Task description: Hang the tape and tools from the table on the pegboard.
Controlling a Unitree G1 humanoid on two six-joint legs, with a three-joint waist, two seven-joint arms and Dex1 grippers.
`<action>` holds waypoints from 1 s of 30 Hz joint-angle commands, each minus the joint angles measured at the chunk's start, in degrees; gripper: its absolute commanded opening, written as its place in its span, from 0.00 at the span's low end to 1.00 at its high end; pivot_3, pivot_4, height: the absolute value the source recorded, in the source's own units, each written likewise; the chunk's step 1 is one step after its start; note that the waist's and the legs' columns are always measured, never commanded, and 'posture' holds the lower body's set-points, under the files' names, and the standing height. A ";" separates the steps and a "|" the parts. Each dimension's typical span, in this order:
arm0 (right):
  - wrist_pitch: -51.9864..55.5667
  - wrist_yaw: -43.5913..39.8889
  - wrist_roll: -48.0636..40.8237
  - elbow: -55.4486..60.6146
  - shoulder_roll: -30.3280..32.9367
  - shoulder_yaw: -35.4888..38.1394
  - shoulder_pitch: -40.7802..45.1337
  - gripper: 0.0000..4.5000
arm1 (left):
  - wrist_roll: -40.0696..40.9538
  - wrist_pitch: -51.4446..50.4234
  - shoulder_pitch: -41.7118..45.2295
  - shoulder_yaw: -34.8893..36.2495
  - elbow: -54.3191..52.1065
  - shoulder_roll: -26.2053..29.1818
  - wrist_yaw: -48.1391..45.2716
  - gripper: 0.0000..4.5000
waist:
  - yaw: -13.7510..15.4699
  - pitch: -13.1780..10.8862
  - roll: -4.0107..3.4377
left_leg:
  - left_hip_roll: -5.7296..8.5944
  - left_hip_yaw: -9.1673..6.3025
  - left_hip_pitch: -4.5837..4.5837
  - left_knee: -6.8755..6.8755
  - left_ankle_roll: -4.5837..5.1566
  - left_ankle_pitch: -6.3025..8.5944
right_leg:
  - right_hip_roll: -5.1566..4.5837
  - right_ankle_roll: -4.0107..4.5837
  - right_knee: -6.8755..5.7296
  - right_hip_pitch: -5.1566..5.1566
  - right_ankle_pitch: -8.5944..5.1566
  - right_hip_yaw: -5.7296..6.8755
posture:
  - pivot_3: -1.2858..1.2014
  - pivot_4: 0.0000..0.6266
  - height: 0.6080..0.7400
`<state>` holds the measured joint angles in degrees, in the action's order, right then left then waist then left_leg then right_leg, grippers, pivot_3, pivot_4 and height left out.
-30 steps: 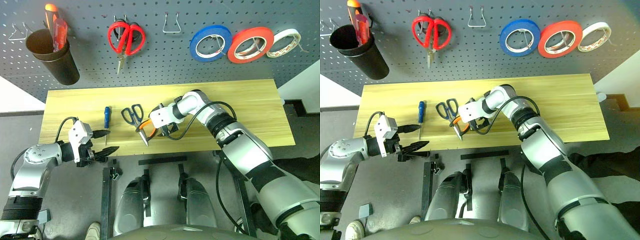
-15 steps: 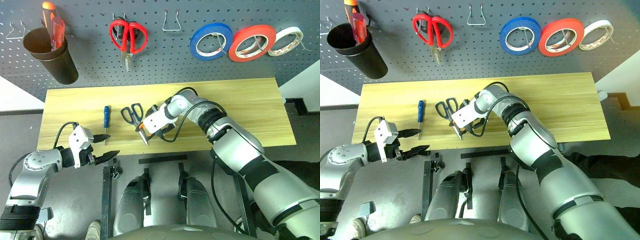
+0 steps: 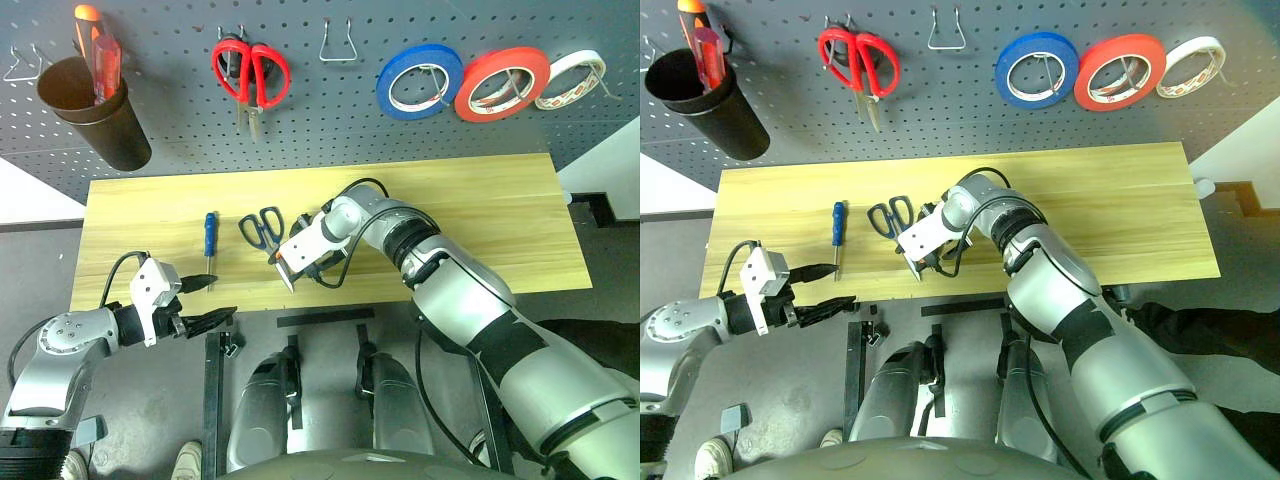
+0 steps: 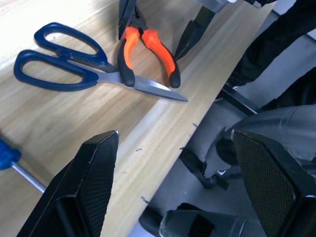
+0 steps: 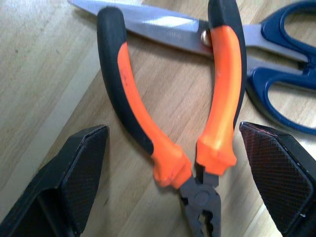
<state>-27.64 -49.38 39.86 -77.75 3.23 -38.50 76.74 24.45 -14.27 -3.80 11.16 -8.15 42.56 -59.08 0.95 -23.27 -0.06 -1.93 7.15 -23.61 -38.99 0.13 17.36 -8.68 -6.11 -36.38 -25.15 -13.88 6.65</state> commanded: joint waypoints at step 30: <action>6.38 1.55 5.02 -1.29 -3.11 -2.08 -0.18 0.61 | 5.57 -3.14 -11.08 6.48 -11.86 -0.63 3.94 0.85 | 1.49 0.00 0.00 | -0.15 0.13 0.13 0.20 -0.21 -0.12 | 0.06 0.11 -0.01 -0.07 -0.09 -0.02 | 0.69 0.71 1.00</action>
<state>-22.52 -48.08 43.92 -77.97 0.92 -39.66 77.69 28.85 -17.26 -13.93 16.06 -18.38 42.21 -55.16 2.44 -23.26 -0.05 -2.09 7.28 -23.48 -38.79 -0.08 17.24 -8.62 -6.00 -36.40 -25.22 -13.97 6.63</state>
